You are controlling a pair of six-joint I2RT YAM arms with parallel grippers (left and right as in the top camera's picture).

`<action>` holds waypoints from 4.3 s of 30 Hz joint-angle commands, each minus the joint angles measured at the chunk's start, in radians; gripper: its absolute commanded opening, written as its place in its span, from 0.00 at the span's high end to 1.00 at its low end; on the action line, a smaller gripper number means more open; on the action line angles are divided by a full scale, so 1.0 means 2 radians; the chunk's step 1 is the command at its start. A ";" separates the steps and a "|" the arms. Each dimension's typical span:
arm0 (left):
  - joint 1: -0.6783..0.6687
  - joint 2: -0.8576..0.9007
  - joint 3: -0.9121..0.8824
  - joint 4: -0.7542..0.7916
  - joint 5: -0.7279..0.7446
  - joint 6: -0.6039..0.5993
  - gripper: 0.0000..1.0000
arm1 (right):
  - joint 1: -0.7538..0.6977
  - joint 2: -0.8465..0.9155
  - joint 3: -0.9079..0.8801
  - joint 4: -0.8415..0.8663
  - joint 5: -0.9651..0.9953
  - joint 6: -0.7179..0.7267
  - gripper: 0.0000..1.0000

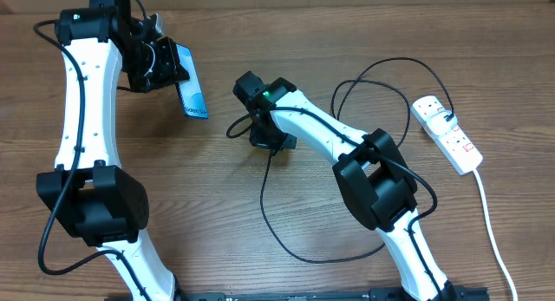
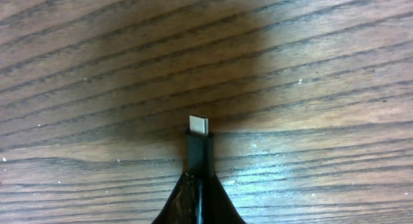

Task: Plug charger to phone and switch on socket

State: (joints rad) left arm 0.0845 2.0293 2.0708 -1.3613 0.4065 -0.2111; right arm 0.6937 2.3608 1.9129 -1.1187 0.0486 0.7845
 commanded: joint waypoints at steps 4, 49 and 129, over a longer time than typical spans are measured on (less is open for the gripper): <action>-0.003 -0.011 0.006 0.003 0.040 0.026 0.96 | -0.004 0.008 0.021 -0.016 -0.015 -0.019 0.96; 0.014 -0.011 0.006 0.189 0.570 0.061 0.96 | 0.033 -0.246 0.118 -0.076 -0.104 -0.178 0.96; 0.002 -0.011 0.006 0.174 0.583 0.084 0.96 | 0.031 -0.248 0.148 -0.059 -0.065 -0.173 0.96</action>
State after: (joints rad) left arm 0.0944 2.0293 2.0708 -1.0168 1.5154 -0.0711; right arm 0.7597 1.9030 2.1792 -1.2472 -0.0967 0.4416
